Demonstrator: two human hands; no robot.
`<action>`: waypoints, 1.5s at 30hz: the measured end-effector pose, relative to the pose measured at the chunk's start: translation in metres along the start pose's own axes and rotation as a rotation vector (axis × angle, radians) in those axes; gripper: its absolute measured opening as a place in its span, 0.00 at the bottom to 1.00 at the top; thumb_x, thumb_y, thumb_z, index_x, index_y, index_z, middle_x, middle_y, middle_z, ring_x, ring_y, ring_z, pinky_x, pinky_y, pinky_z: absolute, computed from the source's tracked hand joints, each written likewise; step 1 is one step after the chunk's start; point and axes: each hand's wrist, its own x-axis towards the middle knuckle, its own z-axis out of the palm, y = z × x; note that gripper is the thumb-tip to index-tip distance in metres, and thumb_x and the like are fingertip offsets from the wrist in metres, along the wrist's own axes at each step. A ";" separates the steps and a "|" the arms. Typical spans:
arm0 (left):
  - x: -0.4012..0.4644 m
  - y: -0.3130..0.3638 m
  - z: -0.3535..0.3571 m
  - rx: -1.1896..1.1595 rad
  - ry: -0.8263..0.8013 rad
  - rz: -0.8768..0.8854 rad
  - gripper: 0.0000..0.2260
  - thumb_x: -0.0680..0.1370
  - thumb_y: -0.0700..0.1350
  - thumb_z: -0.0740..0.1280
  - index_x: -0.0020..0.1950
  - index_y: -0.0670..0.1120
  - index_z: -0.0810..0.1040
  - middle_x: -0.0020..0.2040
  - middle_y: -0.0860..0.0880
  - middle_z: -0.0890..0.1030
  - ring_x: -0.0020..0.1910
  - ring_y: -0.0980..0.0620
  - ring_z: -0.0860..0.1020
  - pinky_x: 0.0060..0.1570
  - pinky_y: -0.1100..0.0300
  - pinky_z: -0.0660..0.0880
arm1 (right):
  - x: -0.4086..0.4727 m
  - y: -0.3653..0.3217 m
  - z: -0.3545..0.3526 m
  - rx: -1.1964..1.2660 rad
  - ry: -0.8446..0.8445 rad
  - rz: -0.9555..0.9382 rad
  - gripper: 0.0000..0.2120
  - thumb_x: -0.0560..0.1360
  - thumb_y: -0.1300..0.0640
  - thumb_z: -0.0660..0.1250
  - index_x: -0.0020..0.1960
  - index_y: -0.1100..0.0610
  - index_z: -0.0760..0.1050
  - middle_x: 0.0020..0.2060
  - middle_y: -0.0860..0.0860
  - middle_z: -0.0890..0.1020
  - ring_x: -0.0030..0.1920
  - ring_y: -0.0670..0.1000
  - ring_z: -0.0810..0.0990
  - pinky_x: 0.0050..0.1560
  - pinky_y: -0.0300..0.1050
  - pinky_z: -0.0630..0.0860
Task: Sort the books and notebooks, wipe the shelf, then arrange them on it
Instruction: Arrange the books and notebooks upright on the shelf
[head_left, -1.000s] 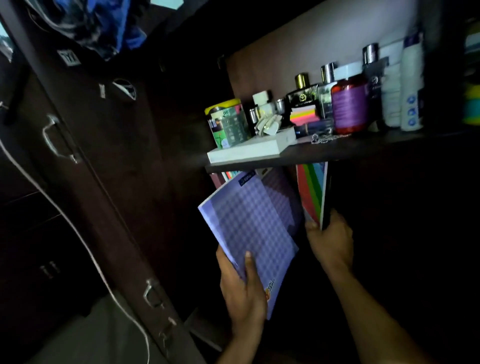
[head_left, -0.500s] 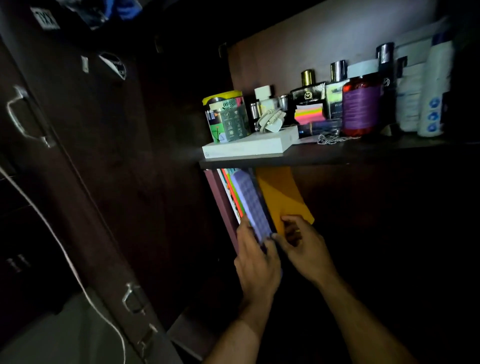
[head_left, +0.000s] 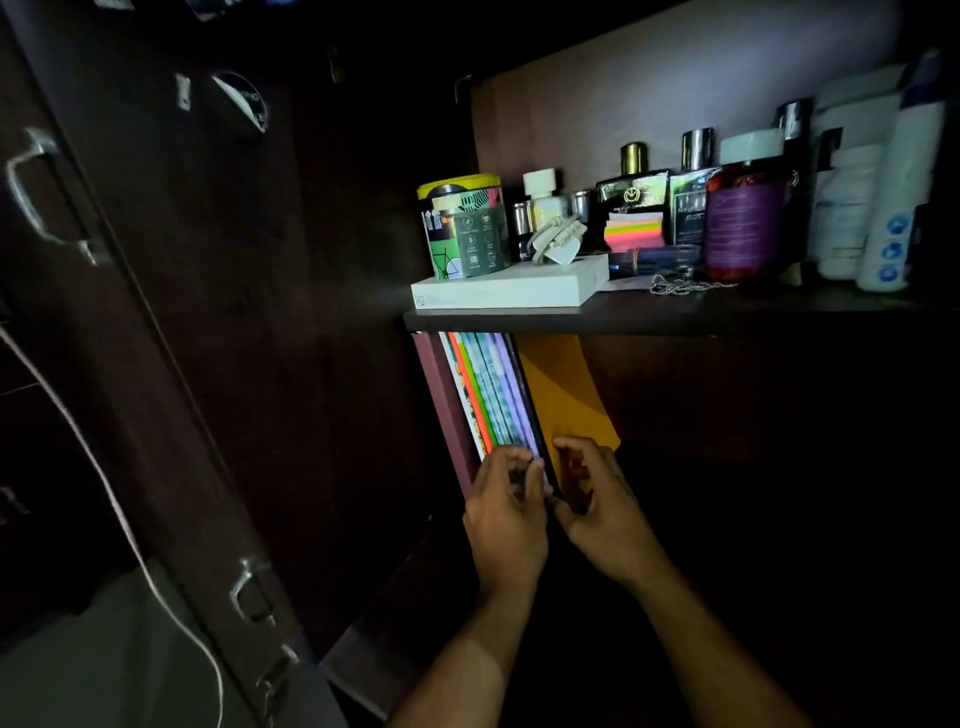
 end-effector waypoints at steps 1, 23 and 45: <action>0.000 -0.002 0.002 0.005 0.006 0.022 0.02 0.81 0.53 0.66 0.51 0.56 0.75 0.46 0.57 0.80 0.39 0.57 0.83 0.42 0.51 0.82 | 0.001 0.001 0.001 -0.002 -0.004 0.000 0.29 0.75 0.58 0.74 0.70 0.40 0.68 0.66 0.44 0.70 0.65 0.45 0.73 0.65 0.40 0.73; -0.169 0.210 -0.012 -0.421 -0.938 -0.041 0.04 0.81 0.50 0.69 0.53 0.53 0.81 0.47 0.54 0.84 0.46 0.59 0.82 0.46 0.60 0.81 | -0.260 -0.120 -0.178 0.083 0.553 0.297 0.12 0.78 0.64 0.69 0.59 0.53 0.79 0.50 0.47 0.85 0.53 0.45 0.84 0.52 0.46 0.82; -0.502 0.511 -0.053 -0.509 -1.969 0.579 0.21 0.77 0.55 0.72 0.67 0.48 0.75 0.50 0.50 0.81 0.49 0.51 0.81 0.50 0.58 0.77 | -0.711 -0.374 -0.355 -1.027 0.659 1.407 0.25 0.77 0.40 0.67 0.68 0.54 0.69 0.64 0.57 0.77 0.64 0.58 0.76 0.63 0.51 0.73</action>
